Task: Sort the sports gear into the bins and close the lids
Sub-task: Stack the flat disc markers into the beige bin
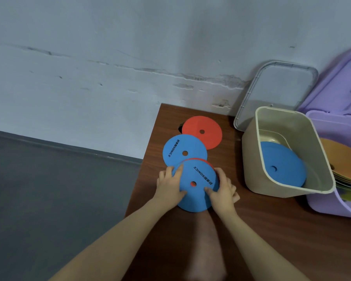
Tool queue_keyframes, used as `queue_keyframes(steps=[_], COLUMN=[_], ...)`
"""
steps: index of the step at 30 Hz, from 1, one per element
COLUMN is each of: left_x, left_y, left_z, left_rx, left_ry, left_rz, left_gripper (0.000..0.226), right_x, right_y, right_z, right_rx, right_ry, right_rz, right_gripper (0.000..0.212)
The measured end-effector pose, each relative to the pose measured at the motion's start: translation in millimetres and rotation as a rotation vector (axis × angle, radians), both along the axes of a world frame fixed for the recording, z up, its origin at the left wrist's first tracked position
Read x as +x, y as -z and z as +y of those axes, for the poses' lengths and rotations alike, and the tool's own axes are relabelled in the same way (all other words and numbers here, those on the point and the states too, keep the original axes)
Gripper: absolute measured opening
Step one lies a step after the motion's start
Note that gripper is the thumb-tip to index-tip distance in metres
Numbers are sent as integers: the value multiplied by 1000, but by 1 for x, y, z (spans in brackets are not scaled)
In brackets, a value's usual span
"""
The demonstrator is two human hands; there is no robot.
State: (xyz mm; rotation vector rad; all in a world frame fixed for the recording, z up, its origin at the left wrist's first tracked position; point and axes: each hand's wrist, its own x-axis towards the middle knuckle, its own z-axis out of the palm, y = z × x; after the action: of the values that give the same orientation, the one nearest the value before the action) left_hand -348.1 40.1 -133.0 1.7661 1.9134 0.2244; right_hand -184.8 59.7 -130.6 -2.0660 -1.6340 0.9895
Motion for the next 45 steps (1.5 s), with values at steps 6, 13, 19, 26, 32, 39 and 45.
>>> queue_keyframes(steps=[6,13,19,26,32,39,45], left_x=[-4,-9,-11,-1,20,65,122], left_y=[-3,-9,-18,-41,-76,-134,-166], left_z=[-3,-21,-26,-15,-1,45,93], left_rx=[-19,118,89,268,427,713,781], left_ry=[-54,-65,-80,-34,33,104,210], left_rz=[-74,-152,-126,-275,-253,-218,-220], left_gripper=[96,96,101,102,86,70,58], right_x=[-2,1,2,7,39,88,153], right_y=[-8,-16,-38,-79,-119,-158,-184], right_z=[-16,-25,-29,-17,10,36,81], right_rx=[124,205,287,533,642,783,779], right_ry=[-23,-70,-186,-409,-293,-110,-55], right_rz=[-6,58,172,100,216,357,347], right_gripper=[70,68,74,63,40,34,32])
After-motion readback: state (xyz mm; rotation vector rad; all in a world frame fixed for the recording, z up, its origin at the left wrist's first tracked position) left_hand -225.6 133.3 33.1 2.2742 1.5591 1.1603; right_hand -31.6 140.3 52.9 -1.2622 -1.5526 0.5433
